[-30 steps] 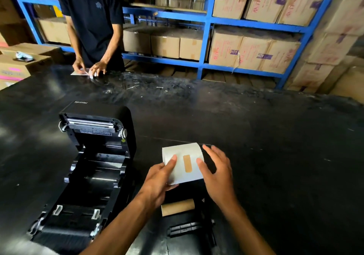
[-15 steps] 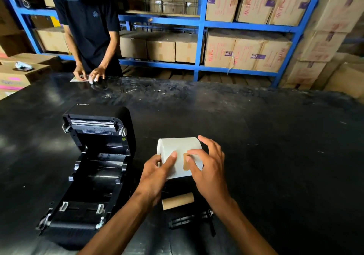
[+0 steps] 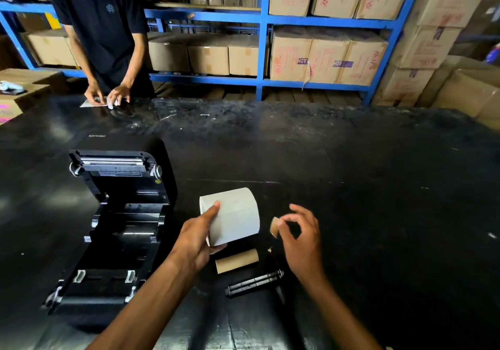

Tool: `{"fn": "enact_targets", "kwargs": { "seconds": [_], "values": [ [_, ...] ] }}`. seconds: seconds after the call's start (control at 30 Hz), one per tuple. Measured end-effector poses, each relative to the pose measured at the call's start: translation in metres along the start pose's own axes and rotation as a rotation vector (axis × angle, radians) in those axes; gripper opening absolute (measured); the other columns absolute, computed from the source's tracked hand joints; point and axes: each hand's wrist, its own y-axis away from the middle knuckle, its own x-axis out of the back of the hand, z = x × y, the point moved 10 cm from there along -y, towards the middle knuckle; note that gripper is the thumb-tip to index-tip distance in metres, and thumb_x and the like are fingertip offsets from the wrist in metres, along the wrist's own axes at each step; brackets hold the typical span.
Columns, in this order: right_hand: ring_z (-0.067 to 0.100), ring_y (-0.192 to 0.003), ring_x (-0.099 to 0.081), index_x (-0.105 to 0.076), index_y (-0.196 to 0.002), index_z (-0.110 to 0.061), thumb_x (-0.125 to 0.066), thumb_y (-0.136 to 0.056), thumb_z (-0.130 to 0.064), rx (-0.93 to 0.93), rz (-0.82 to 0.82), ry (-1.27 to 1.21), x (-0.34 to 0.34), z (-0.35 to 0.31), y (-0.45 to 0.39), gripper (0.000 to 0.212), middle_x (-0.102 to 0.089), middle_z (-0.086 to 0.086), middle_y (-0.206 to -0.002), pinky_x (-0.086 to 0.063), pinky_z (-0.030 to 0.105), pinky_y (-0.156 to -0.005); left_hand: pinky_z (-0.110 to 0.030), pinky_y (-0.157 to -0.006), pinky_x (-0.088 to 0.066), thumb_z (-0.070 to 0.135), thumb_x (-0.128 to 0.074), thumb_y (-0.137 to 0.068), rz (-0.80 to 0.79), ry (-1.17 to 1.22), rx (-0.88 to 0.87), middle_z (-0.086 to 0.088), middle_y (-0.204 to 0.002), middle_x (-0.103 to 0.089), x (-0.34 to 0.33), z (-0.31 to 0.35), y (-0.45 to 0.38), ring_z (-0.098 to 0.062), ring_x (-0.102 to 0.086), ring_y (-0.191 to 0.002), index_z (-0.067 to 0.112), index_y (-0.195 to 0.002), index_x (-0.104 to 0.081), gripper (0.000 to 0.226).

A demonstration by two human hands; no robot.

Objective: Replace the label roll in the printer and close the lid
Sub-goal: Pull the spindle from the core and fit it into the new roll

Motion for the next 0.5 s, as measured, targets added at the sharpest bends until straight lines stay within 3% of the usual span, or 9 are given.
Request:
{"fn": "enact_targets", "kwargs": {
  "seconds": [0.07, 0.17, 0.33, 0.43, 0.5],
  "values": [
    [0.023, -0.120, -0.047, -0.062, -0.074, -0.021, -0.073, -0.076, -0.017, -0.230, -0.016, 0.127, 0.013, 0.061, 0.004, 0.012, -0.057, 0.004, -0.120, -0.031, 0.041, -0.105, -0.051, -0.085, -0.050, 0.032, -0.064, -0.086, 0.014, 0.010, 0.013, -0.007, -0.087, -0.064, 0.005, -0.005, -0.001, -0.022, -0.060, -0.078, 0.010, -0.093, -0.062, 0.023],
    [0.029, -0.122, -0.045, -0.066, -0.075, -0.014, -0.071, -0.076, -0.015, -0.395, -0.061, 0.281, 0.024, 0.124, 0.020, 0.006, -0.057, 0.011, -0.125, -0.027, 0.038, -0.102, -0.054, -0.089, -0.048, 0.031, -0.063, -0.087, 0.015, 0.019, 0.036, -0.007, -0.084, -0.063, 0.009, -0.013, 0.001, -0.022, -0.060, -0.077, 0.014, -0.086, -0.061, 0.017],
    [0.028, -0.123, -0.044, -0.068, -0.076, -0.011, -0.071, -0.077, -0.015, -0.428, -0.097, 0.409, 0.020, 0.158, 0.037, 0.005, -0.056, 0.011, -0.126, -0.025, 0.034, -0.097, -0.045, -0.069, -0.053, 0.030, -0.061, -0.088, 0.002, 0.009, 0.051, -0.002, -0.067, -0.073, 0.009, -0.027, 0.004, -0.020, -0.066, -0.069, 0.014, -0.085, -0.062, 0.016],
    [0.029, -0.124, -0.042, -0.064, -0.076, -0.015, -0.072, -0.077, -0.018, -0.364, -0.106, 0.443, 0.021, 0.157, 0.039, 0.008, -0.055, 0.011, -0.126, -0.026, 0.037, -0.099, -0.050, -0.081, -0.051, 0.032, -0.063, -0.086, 0.001, 0.002, 0.077, -0.006, -0.088, -0.066, 0.012, -0.035, 0.005, -0.023, -0.062, -0.082, 0.016, -0.088, -0.063, 0.017],
    [0.029, -0.123, -0.043, -0.066, -0.082, -0.014, -0.072, -0.077, -0.021, -0.316, -0.119, 0.459, 0.022, 0.156, 0.042, 0.011, -0.055, 0.011, -0.125, -0.027, 0.039, -0.099, -0.053, -0.086, -0.049, 0.032, -0.064, -0.086, 0.009, 0.005, 0.090, -0.007, -0.091, -0.064, 0.015, -0.038, 0.005, -0.024, -0.061, -0.086, 0.016, -0.088, -0.063, 0.016]
  ]
}}
